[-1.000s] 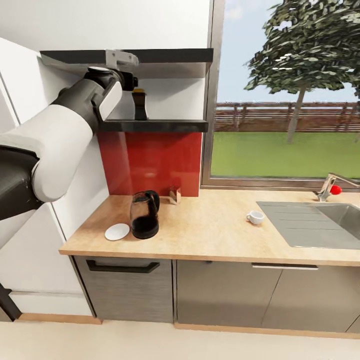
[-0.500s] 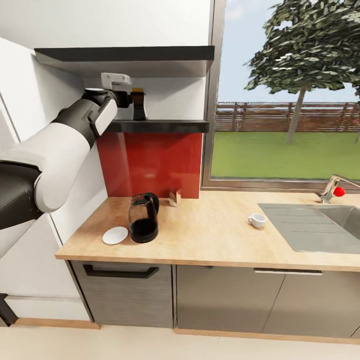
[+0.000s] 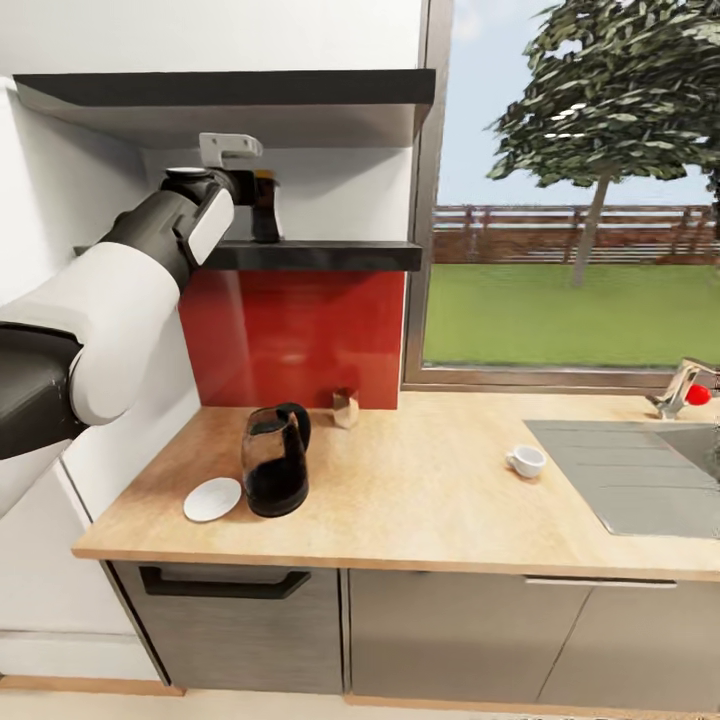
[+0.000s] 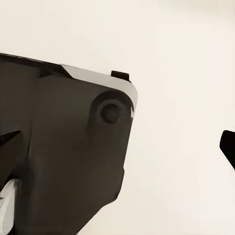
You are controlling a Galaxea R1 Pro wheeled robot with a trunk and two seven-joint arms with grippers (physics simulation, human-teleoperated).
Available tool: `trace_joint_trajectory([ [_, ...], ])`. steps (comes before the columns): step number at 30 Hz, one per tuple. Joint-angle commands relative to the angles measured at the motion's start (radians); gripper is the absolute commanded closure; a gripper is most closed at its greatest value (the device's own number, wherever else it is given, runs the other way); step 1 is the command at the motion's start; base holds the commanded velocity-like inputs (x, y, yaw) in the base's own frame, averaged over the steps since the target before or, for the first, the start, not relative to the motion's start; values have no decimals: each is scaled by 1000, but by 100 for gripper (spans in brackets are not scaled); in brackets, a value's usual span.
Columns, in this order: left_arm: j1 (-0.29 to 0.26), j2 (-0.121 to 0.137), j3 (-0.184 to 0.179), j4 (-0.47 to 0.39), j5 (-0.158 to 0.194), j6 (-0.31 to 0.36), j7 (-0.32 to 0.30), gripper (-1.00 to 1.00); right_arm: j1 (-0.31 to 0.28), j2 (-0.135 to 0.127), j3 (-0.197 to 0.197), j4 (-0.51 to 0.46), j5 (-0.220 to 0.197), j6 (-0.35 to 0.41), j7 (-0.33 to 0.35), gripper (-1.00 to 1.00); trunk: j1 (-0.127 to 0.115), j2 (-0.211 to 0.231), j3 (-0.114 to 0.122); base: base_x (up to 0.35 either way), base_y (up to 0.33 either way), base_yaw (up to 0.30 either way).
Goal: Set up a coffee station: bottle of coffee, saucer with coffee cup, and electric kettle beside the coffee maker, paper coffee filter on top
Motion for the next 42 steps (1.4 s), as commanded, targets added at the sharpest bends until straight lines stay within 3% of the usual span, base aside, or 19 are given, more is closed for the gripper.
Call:
trace_joint_trajectory([
  [1,0,1,-8,-3,11,5,8,-100,0,0,-9,1,9,-2,-1,-100,1,-2,-1,37,0,-200],
  [10,0,0,-8,-5,10,4,8,-100,2,0,-8,1,-49,-2,0,-100,1,-2,-1,11,0,-180],
  [23,0,3,-8,-3,9,4,9,-100,2,0,-8,1,-53,-1,0,-100,1,-2,-1,250,11,-7],
  [42,2,10,-9,-1,6,3,10,-100,2,0,-8,1,-53,-1,0,-100,1,-2,-1,92,68,0],
])
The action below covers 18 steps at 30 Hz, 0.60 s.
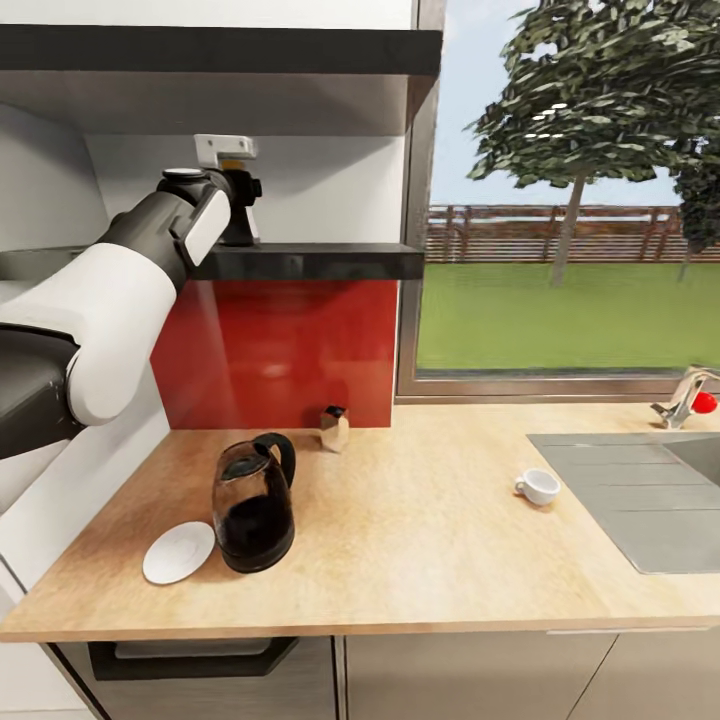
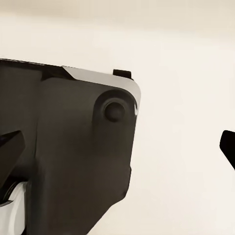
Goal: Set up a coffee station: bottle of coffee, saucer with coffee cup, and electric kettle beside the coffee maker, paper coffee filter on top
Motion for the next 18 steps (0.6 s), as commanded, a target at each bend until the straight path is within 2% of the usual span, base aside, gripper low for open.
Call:
trace_joint_trajectory([
  [1,0,1,-8,-2,10,5,7,-100,-1,0,-8,0,10,-2,-2,-100,1,-2,-1,9,6,0],
  [6,0,6,-8,0,11,5,8,-100,-1,0,-8,0,10,-2,-2,-100,1,-2,-1,3,6,0],
  [10,3,26,-8,8,14,8,7,-100,-1,0,-8,0,10,-2,-2,-100,1,-2,-1,60,127,0],
  [15,55,29,-8,-9,15,4,6,-100,-1,0,-8,0,10,-2,-3,-100,1,-2,-1,48,53,0],
  [18,67,26,-9,-17,15,4,6,-100,-1,0,-8,0,10,-2,-3,-100,1,-2,-1,6,6,0],
])
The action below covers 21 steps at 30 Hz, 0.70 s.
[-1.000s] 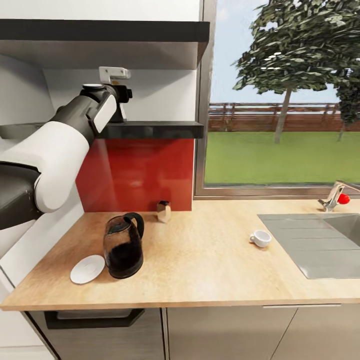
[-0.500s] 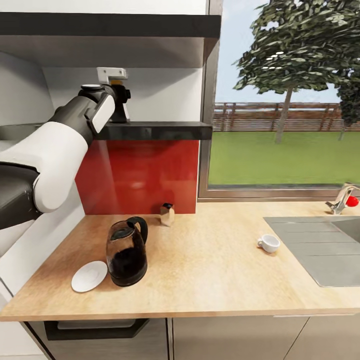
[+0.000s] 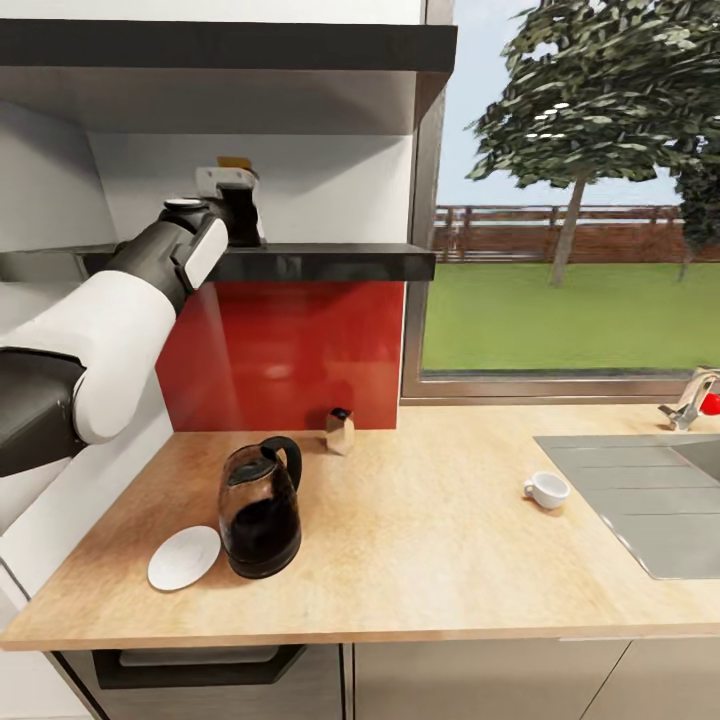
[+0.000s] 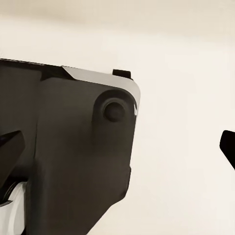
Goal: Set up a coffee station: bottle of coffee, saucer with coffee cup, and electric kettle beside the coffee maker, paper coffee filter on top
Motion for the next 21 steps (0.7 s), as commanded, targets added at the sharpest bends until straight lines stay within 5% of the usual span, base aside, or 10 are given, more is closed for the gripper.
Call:
trace_joint_trajectory([
  [1,1,0,-9,-2,12,5,8,-100,-1,0,-9,1,10,-2,-2,-100,0,-2,-1,2,2,0],
  [21,3,-5,-8,-16,12,4,8,-100,0,0,-9,1,10,-2,-2,-100,0,-2,-1,59,0,0],
])
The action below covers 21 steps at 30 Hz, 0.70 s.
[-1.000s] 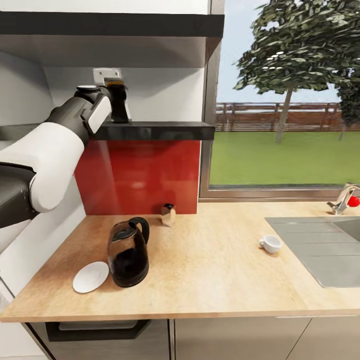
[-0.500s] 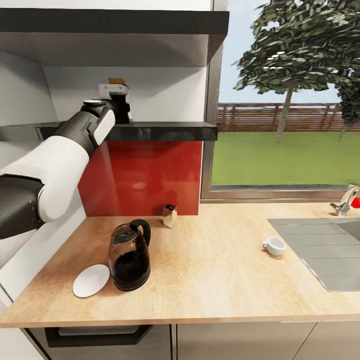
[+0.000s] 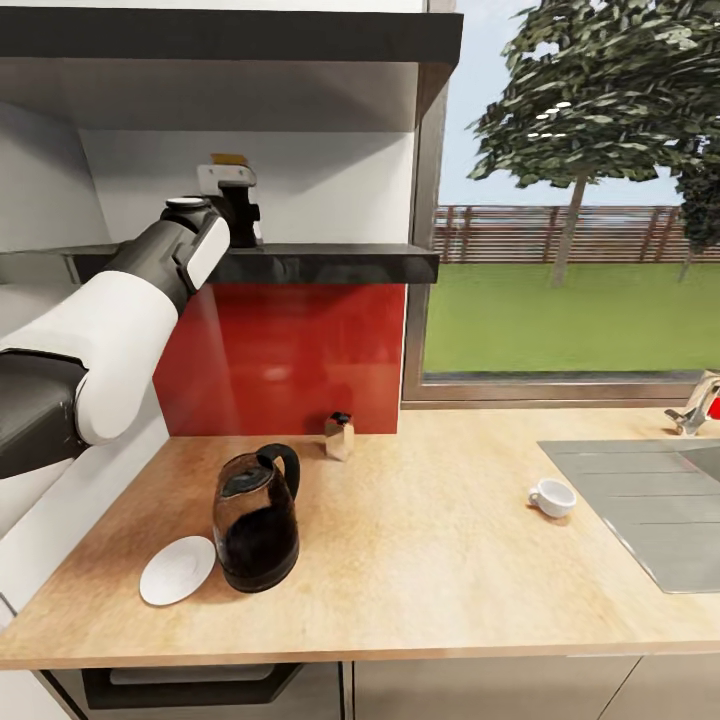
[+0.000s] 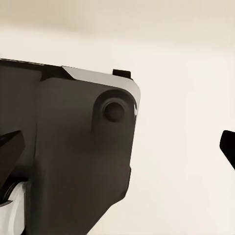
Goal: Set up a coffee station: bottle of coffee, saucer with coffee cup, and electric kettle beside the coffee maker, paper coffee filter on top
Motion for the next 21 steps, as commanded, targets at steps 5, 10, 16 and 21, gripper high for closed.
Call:
trace_joint_trajectory([
  [5,-1,0,-8,-16,11,6,8,-100,-1,0,-9,1,10,-2,-2,-100,0,-1,-1,174,0,0],
  [10,-1,1,-7,-19,10,5,8,-100,-1,0,-9,1,10,-2,-2,-100,0,-1,-1,65,0,0],
  [16,-1,4,-7,-19,9,5,8,-100,-1,0,-9,1,10,-2,-2,-100,0,-1,-1,7,0,0],
  [21,-1,5,-7,-30,9,4,8,-100,0,0,-9,1,10,-2,-2,-100,0,-1,-1,0,0,0],
])
